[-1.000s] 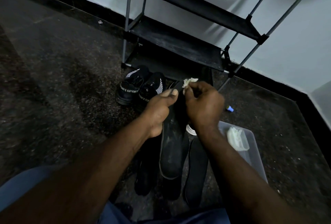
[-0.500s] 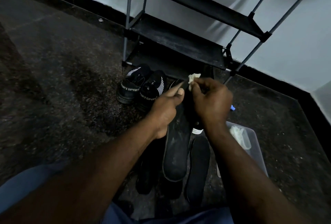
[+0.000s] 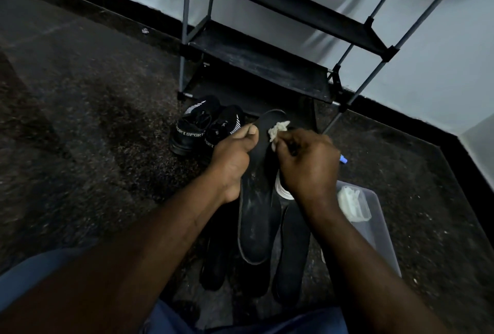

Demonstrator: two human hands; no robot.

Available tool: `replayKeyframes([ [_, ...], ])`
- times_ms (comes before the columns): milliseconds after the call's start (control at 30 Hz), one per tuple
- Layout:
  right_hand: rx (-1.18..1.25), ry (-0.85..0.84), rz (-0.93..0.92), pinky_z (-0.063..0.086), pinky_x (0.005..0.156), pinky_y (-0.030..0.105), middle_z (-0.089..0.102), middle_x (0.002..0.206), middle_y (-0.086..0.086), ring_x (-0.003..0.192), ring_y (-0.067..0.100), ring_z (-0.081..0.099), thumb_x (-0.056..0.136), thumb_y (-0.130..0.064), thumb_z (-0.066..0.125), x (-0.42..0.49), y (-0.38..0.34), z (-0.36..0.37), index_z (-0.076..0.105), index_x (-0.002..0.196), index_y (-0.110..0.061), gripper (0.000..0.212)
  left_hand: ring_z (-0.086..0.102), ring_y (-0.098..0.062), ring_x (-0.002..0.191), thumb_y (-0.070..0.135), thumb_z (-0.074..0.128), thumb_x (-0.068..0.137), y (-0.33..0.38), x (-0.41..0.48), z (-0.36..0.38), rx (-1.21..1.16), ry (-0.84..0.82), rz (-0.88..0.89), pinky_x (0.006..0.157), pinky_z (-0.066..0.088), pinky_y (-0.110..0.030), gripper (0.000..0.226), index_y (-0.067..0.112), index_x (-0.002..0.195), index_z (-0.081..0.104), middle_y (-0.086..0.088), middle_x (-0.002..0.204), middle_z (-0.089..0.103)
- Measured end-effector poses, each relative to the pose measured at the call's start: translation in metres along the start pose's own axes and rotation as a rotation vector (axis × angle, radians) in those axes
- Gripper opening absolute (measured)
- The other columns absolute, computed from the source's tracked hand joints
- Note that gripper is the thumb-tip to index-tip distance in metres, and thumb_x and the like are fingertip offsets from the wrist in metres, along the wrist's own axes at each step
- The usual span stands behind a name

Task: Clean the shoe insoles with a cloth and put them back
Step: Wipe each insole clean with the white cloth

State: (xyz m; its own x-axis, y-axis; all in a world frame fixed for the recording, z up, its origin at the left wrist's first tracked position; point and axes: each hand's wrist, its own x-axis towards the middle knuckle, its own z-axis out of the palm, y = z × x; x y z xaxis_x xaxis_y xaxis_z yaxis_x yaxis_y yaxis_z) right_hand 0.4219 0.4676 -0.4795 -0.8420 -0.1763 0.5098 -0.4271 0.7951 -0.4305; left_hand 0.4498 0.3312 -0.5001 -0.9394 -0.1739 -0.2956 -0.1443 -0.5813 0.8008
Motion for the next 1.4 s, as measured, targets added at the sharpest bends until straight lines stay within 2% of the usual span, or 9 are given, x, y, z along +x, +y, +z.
replayKeyframes([
  [167,-0.021,-0.051,-0.075,0.05,0.079,0.045,0.074,0.092,-0.006,0.09,0.026,0.064,0.084,-0.038,0.061,-0.02,-0.021,0.003,0.077,0.093,-0.029,0.02,0.063,-0.001,0.103,0.015,0.054,0.106,-0.001,0.006,-0.001,-0.076,0.059,-0.055,0.096,0.051,-0.022,0.019,0.027,0.107,0.068,0.019,0.093,0.071],
  [333,-0.037,0.064,0.04,0.051,0.081,0.048,0.072,0.089,-0.008,0.089,0.025,0.063,0.085,-0.04,0.058,-0.005,-0.008,0.002,0.076,0.091,-0.029,0.022,0.062,-0.009,0.118,0.016,0.059,0.104,0.0,0.006,0.0,-0.106,0.079,-0.043,0.109,0.049,-0.032,0.035,0.017,0.139,0.058,0.016,0.105,0.07],
  [500,-0.135,-0.081,-0.201,0.046,0.073,0.041,0.072,0.088,-0.004,0.087,0.029,0.063,0.084,-0.035,0.068,-0.022,-0.017,0.008,0.075,0.092,-0.029,0.012,0.069,0.003,0.084,0.015,0.054,0.106,0.002,0.007,-0.003,-0.103,0.092,-0.025,0.072,0.055,-0.016,0.03,0.015,0.136,0.058,0.018,0.091,0.074],
  [633,-0.124,0.01,-0.045,0.051,0.076,0.045,0.073,0.09,-0.004,0.089,0.03,0.064,0.085,-0.037,0.066,-0.008,-0.004,0.007,0.076,0.093,-0.029,0.015,0.065,-0.013,0.112,0.019,0.057,0.105,0.001,0.009,-0.002,-0.099,0.091,-0.019,0.1,0.054,-0.034,0.029,0.018,0.134,0.063,0.007,0.114,0.072],
  [767,-0.19,-0.164,-0.284,0.042,0.075,0.038,0.07,0.091,-0.006,0.09,0.025,0.06,0.086,-0.036,0.058,-0.031,-0.022,0.012,0.076,0.097,-0.03,0.022,0.059,-0.02,0.101,0.025,0.053,0.107,-0.001,0.013,-0.007,-0.081,0.081,-0.034,0.081,0.052,-0.033,0.023,0.025,0.089,0.067,0.0,0.097,0.067],
  [967,-0.108,0.081,-0.024,0.051,0.076,0.046,0.073,0.089,-0.001,0.089,0.032,0.063,0.085,-0.033,0.066,0.01,-0.006,0.005,0.076,0.094,-0.025,0.016,0.064,-0.012,0.121,0.022,0.058,0.105,-0.002,0.011,-0.004,-0.033,0.065,0.025,0.11,0.049,-0.037,0.03,0.02,0.135,0.062,0.004,0.124,0.072],
  [1067,-0.039,0.048,-0.047,0.053,0.079,0.049,0.073,0.096,0.0,0.092,0.031,0.064,0.087,-0.032,0.064,0.015,-0.012,0.009,0.078,0.101,-0.026,0.021,0.069,0.003,0.099,0.019,0.056,0.106,-0.003,0.012,-0.006,-0.019,0.015,0.051,0.093,0.053,-0.02,0.024,0.025,0.128,0.064,0.016,0.101,0.077],
  [1200,-0.01,-0.081,-0.202,0.051,0.078,0.045,0.069,0.096,-0.005,0.093,0.024,0.061,0.089,-0.031,0.061,-0.011,-0.013,0.018,0.079,0.109,-0.028,0.027,0.073,-0.013,0.096,0.022,0.05,0.108,-0.001,0.014,-0.01,-0.048,-0.027,0.03,0.079,0.058,-0.028,0.024,0.017,0.117,0.072,-0.002,0.104,0.078],
  [1400,-0.076,-0.137,-0.291,0.049,0.077,0.044,0.072,0.097,-0.011,0.092,0.023,0.06,0.089,-0.033,0.065,-0.021,0.008,0.008,0.078,0.106,-0.033,0.022,0.068,-0.023,0.115,0.023,0.053,0.107,-0.001,0.014,-0.011,-0.085,0.042,0.013,0.105,0.053,-0.044,0.02,0.02,0.114,0.071,-0.003,0.119,0.075],
])
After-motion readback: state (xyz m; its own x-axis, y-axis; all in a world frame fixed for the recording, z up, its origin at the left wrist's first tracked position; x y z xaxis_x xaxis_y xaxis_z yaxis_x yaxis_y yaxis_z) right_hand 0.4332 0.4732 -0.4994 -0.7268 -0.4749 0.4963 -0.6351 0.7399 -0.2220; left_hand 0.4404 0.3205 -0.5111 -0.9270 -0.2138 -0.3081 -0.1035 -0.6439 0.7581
